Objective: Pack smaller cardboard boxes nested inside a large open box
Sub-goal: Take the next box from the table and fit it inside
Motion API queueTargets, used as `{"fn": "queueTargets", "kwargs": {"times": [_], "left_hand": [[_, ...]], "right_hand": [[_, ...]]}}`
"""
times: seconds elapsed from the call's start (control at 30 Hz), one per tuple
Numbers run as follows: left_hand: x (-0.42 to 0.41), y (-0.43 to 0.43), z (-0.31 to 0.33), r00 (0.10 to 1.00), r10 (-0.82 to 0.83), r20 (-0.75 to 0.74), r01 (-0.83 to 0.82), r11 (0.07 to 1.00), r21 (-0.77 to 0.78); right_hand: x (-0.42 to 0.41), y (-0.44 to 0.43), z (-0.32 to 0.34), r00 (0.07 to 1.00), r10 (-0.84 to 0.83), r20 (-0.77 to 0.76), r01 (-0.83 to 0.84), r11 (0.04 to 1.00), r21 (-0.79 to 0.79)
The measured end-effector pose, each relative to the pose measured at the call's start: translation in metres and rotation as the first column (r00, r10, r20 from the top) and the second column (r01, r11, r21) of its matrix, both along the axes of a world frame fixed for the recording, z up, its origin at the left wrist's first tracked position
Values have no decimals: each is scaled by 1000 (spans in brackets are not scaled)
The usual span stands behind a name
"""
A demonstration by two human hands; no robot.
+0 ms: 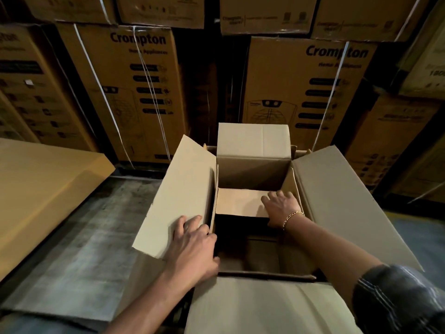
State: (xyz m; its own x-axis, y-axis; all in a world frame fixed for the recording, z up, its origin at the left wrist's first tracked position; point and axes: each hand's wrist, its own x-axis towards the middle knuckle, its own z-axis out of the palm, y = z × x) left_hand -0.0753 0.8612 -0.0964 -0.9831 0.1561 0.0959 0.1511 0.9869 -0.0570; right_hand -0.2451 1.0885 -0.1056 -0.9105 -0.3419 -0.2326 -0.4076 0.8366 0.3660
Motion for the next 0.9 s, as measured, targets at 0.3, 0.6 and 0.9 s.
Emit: {"fn": "queueTargets", "kwargs": {"times": [0.3, 0.6, 0.9], "left_hand": [[-50, 0, 14, 1000, 8, -2, -8, 1000, -26], [-123, 15, 26, 989, 146, -26, -144, 988, 47], [-137, 15, 9, 987, 113, -114, -93, 982, 162]], "right_hand": [[-63, 31, 32, 992, -44, -118, 10, 962, -273], [-102, 37, 29, 967, -217, -132, 125, 859, -496], [-125, 45, 32, 944, -315, -98, 186, 752, -632]]}}
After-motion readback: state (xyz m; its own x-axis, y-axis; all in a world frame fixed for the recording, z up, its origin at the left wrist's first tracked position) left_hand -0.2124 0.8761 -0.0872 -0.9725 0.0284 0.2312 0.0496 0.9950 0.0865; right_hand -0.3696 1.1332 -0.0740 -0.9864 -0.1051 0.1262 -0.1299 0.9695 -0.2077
